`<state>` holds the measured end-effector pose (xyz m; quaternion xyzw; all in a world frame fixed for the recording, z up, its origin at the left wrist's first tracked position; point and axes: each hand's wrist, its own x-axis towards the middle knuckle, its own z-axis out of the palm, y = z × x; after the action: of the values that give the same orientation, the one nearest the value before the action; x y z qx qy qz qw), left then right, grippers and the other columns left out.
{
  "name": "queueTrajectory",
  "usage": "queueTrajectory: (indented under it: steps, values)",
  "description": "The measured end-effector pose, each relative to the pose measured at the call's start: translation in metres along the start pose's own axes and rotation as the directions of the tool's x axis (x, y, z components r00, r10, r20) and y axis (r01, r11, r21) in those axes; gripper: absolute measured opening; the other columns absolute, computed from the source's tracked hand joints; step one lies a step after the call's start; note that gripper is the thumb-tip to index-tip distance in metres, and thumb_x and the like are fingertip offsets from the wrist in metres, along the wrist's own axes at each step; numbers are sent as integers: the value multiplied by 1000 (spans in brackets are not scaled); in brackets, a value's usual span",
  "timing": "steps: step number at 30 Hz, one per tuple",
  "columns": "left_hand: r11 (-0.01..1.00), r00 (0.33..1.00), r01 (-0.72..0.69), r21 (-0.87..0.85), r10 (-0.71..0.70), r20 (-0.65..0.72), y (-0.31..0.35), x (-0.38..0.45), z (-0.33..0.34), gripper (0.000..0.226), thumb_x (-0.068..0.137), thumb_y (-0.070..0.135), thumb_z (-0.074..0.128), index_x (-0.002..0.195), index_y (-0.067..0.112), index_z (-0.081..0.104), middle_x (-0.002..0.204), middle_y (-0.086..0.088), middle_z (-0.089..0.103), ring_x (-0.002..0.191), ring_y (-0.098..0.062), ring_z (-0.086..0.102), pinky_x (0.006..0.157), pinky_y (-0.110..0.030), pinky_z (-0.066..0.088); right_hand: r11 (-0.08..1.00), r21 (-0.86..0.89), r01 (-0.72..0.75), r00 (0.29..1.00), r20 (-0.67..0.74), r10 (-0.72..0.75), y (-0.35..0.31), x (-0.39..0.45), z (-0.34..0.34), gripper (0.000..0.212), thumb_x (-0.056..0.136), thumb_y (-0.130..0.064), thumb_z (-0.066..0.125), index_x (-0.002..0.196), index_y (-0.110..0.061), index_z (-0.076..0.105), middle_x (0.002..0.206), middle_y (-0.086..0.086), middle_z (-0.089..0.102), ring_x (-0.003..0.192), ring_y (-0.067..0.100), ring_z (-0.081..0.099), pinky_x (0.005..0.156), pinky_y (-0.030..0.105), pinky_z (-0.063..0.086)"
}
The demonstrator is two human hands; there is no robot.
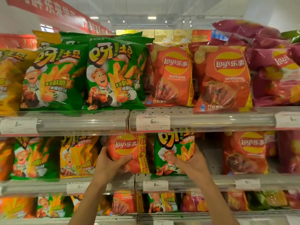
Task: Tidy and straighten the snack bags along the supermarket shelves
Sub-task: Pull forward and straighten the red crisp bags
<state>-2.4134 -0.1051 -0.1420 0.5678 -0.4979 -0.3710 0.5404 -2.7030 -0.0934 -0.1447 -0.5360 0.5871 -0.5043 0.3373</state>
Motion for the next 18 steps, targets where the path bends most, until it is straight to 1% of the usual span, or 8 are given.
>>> queueTrajectory:
  steps: [4,7,9,11,13,15,16,18]
  values:
    - [992,1000,-12,-127,13,5,6,-5,6,79,46,41,92,115,32,54,105,2,71,93,-15,71,59,-27,60,1000,13,9,998,-64,-8,-7,1,-19,94,33,-83,85,113,-44,56,100,-30,72,92,-9,68,84,30,58]
    - [986,998,-23,-163,31,46,13,-10,20,78,47,41,93,113,39,52,105,8,72,95,-12,71,62,-31,61,999,38,17,995,-97,-13,-15,-1,-39,95,37,-80,87,119,-43,57,102,-22,74,97,-1,69,89,37,58]
    - [988,996,-29,-152,42,78,15,-14,34,80,49,42,93,115,41,50,106,11,71,97,-11,71,68,-36,62,999,52,-7,993,-117,13,-17,-4,-53,91,39,-73,88,119,-44,55,101,-20,74,99,3,68,90,45,59]
    - [991,993,-47,-126,60,101,16,-19,51,84,49,45,93,120,41,48,111,9,69,100,-13,70,75,-41,62,998,45,-31,988,-150,37,-15,-11,-66,92,45,-64,89,127,-38,53,107,-17,71,102,6,66,93,51,58]
    - [992,990,-86,-88,95,103,19,-24,71,82,48,49,90,117,47,46,114,12,66,101,-6,67,78,-34,61,996,50,-72,978,-195,80,-8,-20,-81,98,49,-61,90,135,-32,51,113,-15,69,106,10,65,95,54,57]
    - [991,989,-106,-84,114,94,19,-28,92,80,49,50,89,115,49,44,112,17,64,97,5,64,74,-20,58,991,48,-124,963,-235,132,1,-30,-94,106,46,-65,90,137,-30,49,115,-12,68,109,16,65,95,56,57]
    - [990,988,-115,-78,122,90,19,-29,101,81,50,50,89,117,48,43,111,18,63,94,9,64,70,-14,55,989,46,-141,957,-250,148,5,-35,-100,107,45,-67,89,135,-29,48,115,-11,68,109,19,65,94,56,57]
    - [990,986,-127,-55,132,101,17,-33,119,87,52,53,88,124,43,40,112,20,62,96,10,63,74,-12,52,986,52,-156,947,-275,165,10,-44,-110,101,43,-69,88,127,-31,45,109,-15,66,102,16,65,93,57,57]
